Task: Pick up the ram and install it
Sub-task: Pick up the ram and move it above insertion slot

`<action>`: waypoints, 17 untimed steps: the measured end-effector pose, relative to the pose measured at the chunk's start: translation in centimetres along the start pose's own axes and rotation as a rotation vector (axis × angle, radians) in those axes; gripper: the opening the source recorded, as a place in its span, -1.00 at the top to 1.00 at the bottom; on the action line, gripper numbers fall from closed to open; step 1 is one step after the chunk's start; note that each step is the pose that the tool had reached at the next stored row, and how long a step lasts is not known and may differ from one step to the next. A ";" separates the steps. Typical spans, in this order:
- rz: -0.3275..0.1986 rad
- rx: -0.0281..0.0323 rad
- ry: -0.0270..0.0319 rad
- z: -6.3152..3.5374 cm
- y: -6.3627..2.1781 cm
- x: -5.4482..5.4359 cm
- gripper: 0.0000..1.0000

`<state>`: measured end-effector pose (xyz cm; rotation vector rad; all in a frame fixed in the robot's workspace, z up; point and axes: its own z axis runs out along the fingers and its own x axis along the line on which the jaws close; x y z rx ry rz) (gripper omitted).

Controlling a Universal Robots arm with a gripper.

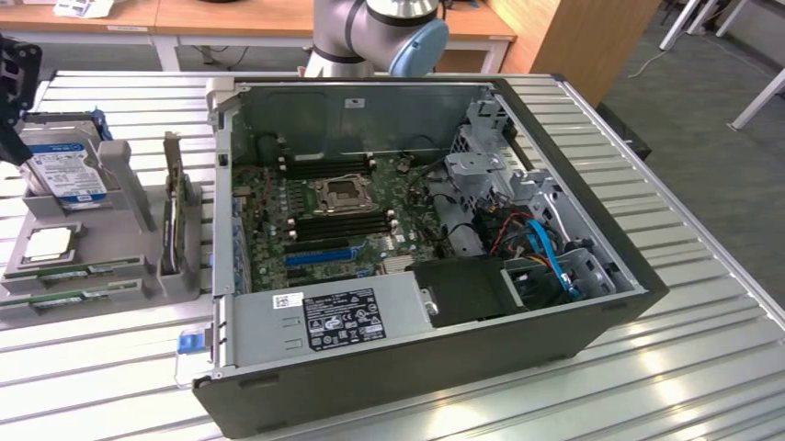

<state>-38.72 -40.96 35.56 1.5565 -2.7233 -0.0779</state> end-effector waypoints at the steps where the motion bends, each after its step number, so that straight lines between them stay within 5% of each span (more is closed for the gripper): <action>1: -0.018 -0.0004 0.0008 0.00 0.00 0.0 0.80; 17: -0.310 -0.0065 0.0139 0.08 0.00 0.0 0.80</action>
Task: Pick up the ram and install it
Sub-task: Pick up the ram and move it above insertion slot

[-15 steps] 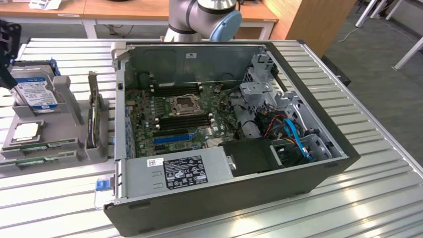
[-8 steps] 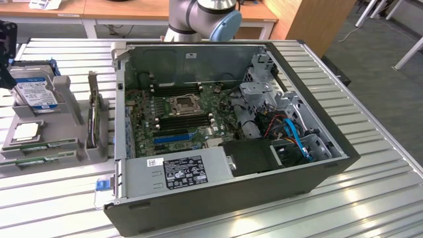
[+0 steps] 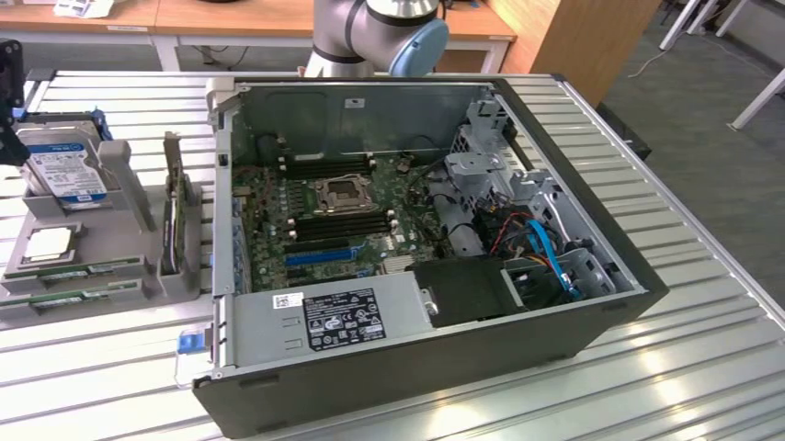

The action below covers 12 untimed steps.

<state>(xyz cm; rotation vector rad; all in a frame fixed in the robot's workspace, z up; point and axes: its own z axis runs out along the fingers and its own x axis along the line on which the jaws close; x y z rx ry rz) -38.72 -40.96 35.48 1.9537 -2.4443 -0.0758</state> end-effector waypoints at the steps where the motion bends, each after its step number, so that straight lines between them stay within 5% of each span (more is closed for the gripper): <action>1: -0.016 -0.0003 0.0007 0.00 0.00 0.0 0.80; 7: -0.037 -0.0007 0.0017 0.01 0.00 0.0 0.80; 12: -0.106 -0.0023 0.0047 0.02 0.00 0.0 0.80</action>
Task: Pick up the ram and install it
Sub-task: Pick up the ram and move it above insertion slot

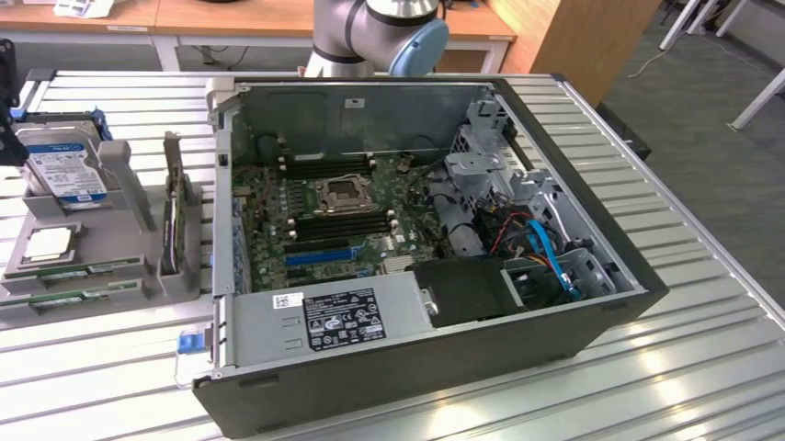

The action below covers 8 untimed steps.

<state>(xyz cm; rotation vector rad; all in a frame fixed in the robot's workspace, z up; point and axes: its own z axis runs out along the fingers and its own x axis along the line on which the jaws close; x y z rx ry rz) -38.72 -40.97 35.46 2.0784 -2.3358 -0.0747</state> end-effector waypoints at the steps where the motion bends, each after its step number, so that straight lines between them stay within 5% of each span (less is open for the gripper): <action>1: -0.015 -0.0003 0.0007 0.01 0.00 0.0 0.80; 8: -0.082 -0.0018 0.0038 0.02 0.00 0.0 0.80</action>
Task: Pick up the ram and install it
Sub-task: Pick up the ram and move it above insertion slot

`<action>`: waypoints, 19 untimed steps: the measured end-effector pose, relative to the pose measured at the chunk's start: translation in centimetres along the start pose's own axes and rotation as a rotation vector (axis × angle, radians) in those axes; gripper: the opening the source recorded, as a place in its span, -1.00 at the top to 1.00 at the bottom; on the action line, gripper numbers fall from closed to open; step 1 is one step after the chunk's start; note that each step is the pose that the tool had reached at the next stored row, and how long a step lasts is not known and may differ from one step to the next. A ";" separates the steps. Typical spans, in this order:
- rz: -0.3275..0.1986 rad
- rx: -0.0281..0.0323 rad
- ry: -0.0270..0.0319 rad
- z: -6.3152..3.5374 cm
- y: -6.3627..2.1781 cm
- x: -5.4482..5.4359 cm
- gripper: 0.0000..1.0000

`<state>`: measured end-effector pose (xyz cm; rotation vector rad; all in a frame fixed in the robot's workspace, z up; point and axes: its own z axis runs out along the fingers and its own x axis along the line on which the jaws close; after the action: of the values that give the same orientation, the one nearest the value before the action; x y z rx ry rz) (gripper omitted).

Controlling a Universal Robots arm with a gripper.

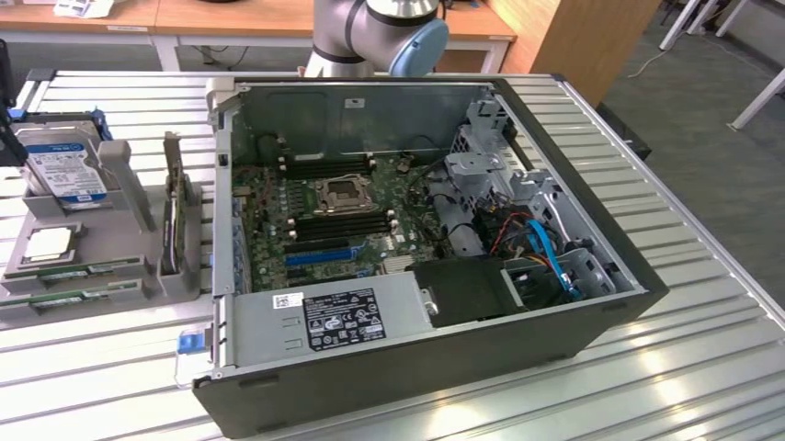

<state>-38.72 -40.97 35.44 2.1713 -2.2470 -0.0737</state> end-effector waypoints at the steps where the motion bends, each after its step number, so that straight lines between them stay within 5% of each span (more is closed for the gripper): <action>1: 0.000 0.0000 -0.0001 0.00 0.00 0.0 0.80; 19: -0.010 -0.0001 0.0004 0.01 0.00 0.0 0.80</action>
<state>-38.72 -40.96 35.43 2.1823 -2.2361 -0.0735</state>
